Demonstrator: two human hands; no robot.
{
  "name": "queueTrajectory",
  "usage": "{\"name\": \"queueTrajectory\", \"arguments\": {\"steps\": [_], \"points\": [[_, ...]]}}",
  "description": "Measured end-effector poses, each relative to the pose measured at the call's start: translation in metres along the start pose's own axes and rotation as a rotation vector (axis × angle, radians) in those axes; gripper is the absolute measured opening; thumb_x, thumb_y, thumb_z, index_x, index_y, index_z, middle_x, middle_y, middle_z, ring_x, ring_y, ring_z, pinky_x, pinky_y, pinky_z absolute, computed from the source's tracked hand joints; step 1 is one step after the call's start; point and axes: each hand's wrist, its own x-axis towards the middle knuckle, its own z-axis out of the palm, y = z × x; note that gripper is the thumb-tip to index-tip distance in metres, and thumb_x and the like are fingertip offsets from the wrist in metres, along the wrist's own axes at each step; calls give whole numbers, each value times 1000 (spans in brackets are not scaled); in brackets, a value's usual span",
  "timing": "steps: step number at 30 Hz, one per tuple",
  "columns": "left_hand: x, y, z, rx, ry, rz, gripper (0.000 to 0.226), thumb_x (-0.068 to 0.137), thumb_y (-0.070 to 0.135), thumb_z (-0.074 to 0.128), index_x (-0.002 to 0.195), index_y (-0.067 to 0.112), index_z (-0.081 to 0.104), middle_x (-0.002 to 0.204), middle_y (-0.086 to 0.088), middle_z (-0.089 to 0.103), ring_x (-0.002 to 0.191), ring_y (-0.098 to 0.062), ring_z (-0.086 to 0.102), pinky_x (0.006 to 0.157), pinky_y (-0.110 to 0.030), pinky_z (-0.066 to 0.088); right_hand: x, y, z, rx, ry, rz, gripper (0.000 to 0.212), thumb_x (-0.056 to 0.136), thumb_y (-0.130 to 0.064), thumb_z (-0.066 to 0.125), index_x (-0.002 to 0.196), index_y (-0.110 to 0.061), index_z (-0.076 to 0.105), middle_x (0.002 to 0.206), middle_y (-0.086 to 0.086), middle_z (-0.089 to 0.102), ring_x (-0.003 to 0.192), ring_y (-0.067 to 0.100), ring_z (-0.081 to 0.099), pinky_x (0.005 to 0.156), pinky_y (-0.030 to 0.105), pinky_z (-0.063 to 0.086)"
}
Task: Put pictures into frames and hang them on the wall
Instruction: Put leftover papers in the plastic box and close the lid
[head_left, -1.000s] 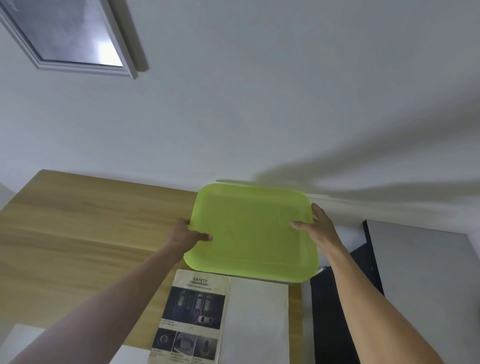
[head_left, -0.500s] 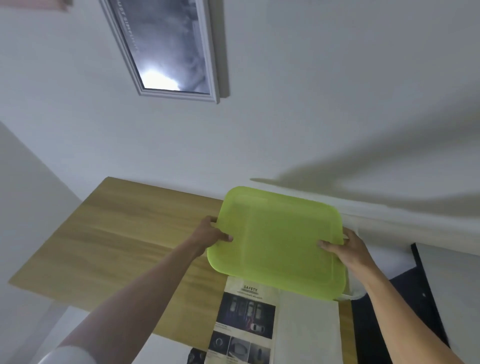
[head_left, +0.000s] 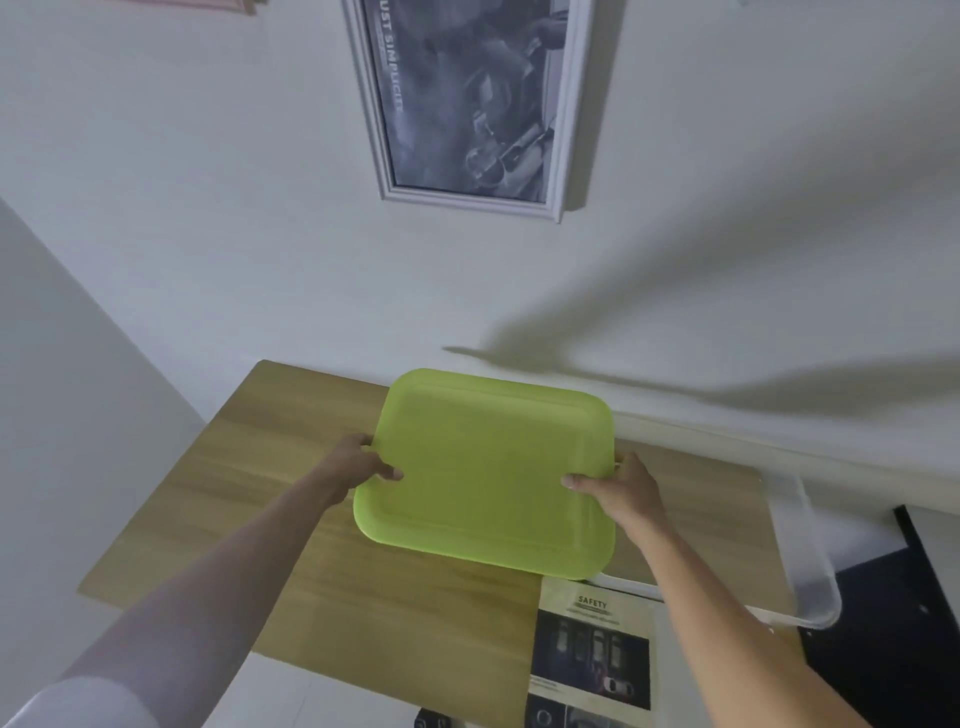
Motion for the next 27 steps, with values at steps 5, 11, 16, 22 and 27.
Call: {"name": "queueTrajectory", "arguments": {"steps": [5,11,16,22,27], "points": [[26,-22,-34,0,16,-34,79,64,-8,83,135,2,51,113,-15,67,107,-32,62,96,-46,49,2,-18,51,-83,-3,-6,83,64,-32,93,130,-9,48,119,6,66,98,23,63,79,29,50],[54,-35,-50,19,57,-53,79,67,-8,80,138,2,47,124,-17,63,114,-33,58,94,-41,45,18,-25,89,-187,-27,20,83,68,-36,90,133,-8,46,129,9,62,114,29,62,87,33,52],[78,-44,-48,158,81,-57,66,69,-2,80,129,3,54,123,-14,63,115,-33,57,89,-37,45,40,-18,114,-309,-43,93,96,70,-46,86,142,-6,36,143,14,48,128,34,52,101,42,50],[100,-53,-36,286,116,-50,70,62,12,87,125,5,58,125,-13,60,116,-35,56,96,-42,49,50,-2,133,-513,15,139,82,86,-47,72,143,-1,35,142,21,41,130,37,46,105,44,45],[109,-57,-32,409,185,-24,72,60,22,91,124,6,61,126,-18,59,117,-36,54,97,-45,49,51,4,141,-619,56,103,71,90,-47,66,137,1,43,135,20,49,127,37,47,100,43,47]]}}
